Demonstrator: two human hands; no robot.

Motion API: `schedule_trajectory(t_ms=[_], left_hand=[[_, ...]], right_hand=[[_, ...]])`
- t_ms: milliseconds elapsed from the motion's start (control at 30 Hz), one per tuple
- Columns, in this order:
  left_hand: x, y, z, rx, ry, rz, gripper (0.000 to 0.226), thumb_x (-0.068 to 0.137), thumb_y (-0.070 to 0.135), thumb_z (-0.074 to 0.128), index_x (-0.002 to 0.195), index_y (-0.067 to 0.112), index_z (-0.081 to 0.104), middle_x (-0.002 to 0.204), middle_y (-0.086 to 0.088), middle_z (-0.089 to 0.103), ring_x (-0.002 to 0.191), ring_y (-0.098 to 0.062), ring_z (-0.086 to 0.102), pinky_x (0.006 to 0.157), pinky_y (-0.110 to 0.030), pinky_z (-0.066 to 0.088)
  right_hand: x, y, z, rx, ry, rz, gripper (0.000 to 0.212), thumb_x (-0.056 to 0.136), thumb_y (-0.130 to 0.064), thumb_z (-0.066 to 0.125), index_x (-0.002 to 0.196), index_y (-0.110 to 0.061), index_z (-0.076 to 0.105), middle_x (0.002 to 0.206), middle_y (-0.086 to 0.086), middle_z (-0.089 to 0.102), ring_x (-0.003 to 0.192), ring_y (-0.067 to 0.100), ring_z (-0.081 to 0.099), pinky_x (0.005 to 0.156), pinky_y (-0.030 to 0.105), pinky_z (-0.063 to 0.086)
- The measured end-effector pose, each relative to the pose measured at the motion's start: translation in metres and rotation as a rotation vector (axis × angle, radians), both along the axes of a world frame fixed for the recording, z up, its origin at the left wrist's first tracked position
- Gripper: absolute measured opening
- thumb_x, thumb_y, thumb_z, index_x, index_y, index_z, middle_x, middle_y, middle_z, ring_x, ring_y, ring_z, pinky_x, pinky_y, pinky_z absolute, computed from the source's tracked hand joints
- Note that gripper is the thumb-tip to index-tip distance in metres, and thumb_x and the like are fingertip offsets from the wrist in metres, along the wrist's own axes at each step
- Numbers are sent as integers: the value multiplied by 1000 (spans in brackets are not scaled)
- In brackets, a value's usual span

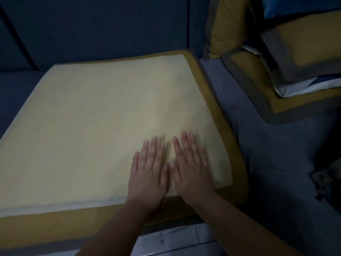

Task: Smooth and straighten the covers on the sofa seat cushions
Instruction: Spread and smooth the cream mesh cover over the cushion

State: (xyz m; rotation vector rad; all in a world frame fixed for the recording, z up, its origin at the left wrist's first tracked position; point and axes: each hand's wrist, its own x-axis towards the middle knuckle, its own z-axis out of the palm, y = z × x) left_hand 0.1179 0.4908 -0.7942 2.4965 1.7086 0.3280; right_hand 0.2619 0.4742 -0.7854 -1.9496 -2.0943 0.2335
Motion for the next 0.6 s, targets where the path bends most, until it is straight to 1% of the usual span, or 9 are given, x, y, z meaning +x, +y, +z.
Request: schedule_trajectory(t_ms=[67,133,200,233,300,333,400,500,600], left_hand=[[-14,-4,-21,-80,92,-41,56,99,42,22,152,22,25,160,-3,15,147,-25,16,114,-42,12],[-18,-2,-24,-146,104,-37,57,99,44,19,152,24,26,160,-4,17,147,-26,14,113,-43,12],[-17,-2,-16,-174,75,-57,61,98,49,4,154,27,13,161,-1,2,149,-23,-2,117,-43,5],[-21,-2,-13,-167,57,-73,63,95,51,-3,154,29,3,160,2,-9,147,-19,-13,118,-42,0],[-34,-2,-2,-153,-3,-86,63,92,52,-7,152,32,-10,158,8,-21,144,-14,-24,119,-38,-8],[-45,-2,4,-132,-18,-61,63,91,51,-7,150,33,-13,157,8,-22,144,-13,-24,118,-37,-9],[-70,1,13,-78,-17,30,61,91,48,-4,149,32,-15,158,6,-21,145,-17,-22,118,-37,-8],[-112,8,24,57,-5,151,60,97,41,10,154,24,-2,161,-2,-9,148,-21,-11,118,-40,-1],[-149,5,24,99,0,193,60,99,35,21,155,20,5,162,-5,-4,149,-22,-7,119,-41,0]], right_hand=[[-7,-6,-24,-98,-114,-33,59,99,-50,5,154,-28,10,162,6,5,148,24,-1,116,47,4],[-9,-7,-33,-130,-150,-77,61,98,-52,3,153,-29,19,160,7,13,148,27,9,112,51,10],[-7,-7,-35,-160,-202,-43,65,95,-55,-5,153,-32,9,161,6,2,148,26,-1,113,50,3],[-7,-6,-33,-137,-202,-38,66,94,-55,-7,153,-32,11,161,6,4,148,27,1,113,50,3],[-11,-5,-26,-109,-206,-64,67,97,-54,-1,152,-26,25,159,10,18,146,30,16,114,53,12],[-18,-5,-22,-109,-201,-61,67,98,-52,1,151,-24,29,158,11,21,146,30,18,114,54,15],[-37,-3,-12,-69,-151,-22,66,98,-50,2,151,-22,28,160,10,16,148,29,11,115,54,17],[-85,10,9,68,-70,36,61,99,-48,4,154,-24,16,162,7,3,149,24,-3,118,52,8],[-130,16,15,131,-10,89,59,99,-42,20,154,-23,13,162,8,3,149,25,0,118,47,4]])
